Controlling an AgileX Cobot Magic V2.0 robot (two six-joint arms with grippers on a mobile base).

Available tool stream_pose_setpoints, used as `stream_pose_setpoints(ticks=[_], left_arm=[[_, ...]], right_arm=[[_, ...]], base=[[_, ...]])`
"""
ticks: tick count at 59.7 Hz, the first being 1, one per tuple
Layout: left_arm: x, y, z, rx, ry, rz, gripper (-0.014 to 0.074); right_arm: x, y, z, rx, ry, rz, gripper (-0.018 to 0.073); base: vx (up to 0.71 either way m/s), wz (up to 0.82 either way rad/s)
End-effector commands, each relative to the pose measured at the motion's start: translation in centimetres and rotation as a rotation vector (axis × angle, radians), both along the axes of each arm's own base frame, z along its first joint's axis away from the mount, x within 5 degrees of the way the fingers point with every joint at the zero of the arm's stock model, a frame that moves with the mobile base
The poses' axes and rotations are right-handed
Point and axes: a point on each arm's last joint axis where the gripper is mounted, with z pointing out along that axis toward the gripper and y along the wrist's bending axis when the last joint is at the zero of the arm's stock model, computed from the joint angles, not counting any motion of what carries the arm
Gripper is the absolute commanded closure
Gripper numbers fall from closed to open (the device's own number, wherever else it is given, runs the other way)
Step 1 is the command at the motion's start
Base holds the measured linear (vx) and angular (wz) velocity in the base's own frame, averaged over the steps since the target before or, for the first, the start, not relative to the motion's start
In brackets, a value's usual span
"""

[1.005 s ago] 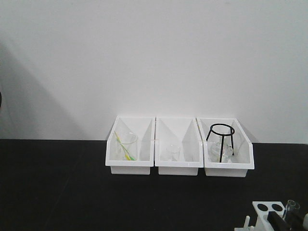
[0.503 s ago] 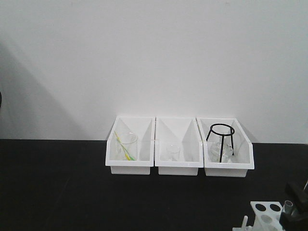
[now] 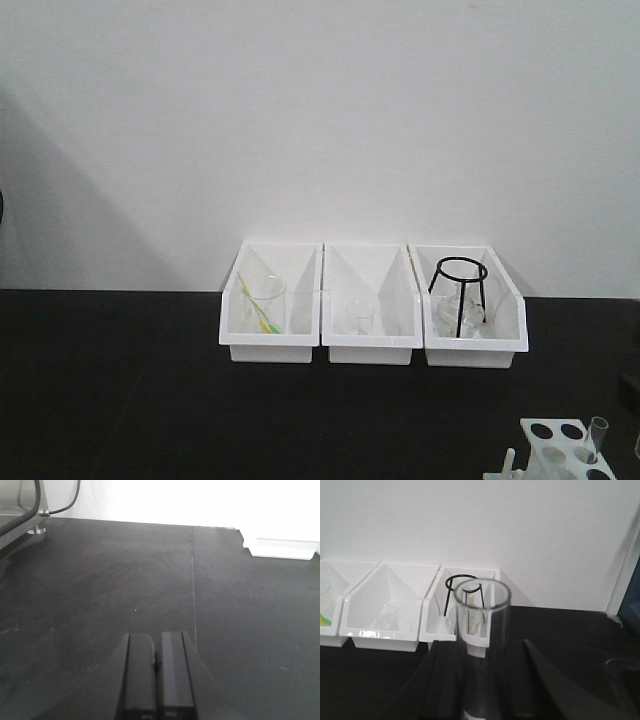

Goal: Flip and reinsert test tube from rack

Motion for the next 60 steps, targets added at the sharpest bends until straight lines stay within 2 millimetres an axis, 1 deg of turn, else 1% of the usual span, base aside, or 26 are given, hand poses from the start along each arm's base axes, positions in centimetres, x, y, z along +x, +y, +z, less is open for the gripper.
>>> stream_pose_setpoints(ticks=[1,16,20,28,37,42,49,54,60], left_arm=[[0.1,-0.1,0.9,0.005,-0.1,-0.011,0.0603],[0.1,-0.1,0.9,0.005,-0.1,-0.011,0.0603],[0.1,-0.1,0.9,0.005,-0.1,-0.011,0.0603],[0.1,-0.1,0.9,0.005,-0.1,-0.011,0.0603],[0.1,-0.1,0.9,0.005,-0.1,-0.011,0.0603],[0.1,-0.1,0.9,0.005,-0.1,-0.011,0.0603],[0.1,-0.1,0.9,0.005,-0.1,-0.011,0.0603],[0.1,-0.1,0.9,0.005,-0.1,-0.011,0.0603],[0.1,-0.1,0.9,0.005,-0.1,-0.011,0.0603]], right_arm=[[0.0,0.2,2.2,-0.165,-0.12,0.052,0.0438],[-0.1,0.6,2.1,-0.682,-0.126,0.166,0.0431],[-0.1,0.8,2.1,-0.844,-0.142,0.214,0.0428],[-0.1,1.2,2.0,-1.106,-0.163,0.3,0.0426],[-0.2,1.3,1.5,-1.438,-0.15,0.392,0.0425],[-0.2,1.2,1.4,-1.549,-0.138,0.418,0.0425],[-0.2,1.0,1.3,-1.661,-0.116,0.428,0.0425],[-0.2,0.8,1.3,-1.705,-0.097,0.415,0.0425],[-0.2,0.6,1.3,-1.699,-0.085,0.398,0.0425]], base=[[0.0,0.0],[0.0,0.0],[0.0,0.0],[0.0,0.0],[0.0,0.0],[0.0,0.0],[0.0,0.0],[0.0,0.0],[0.0,0.0]])
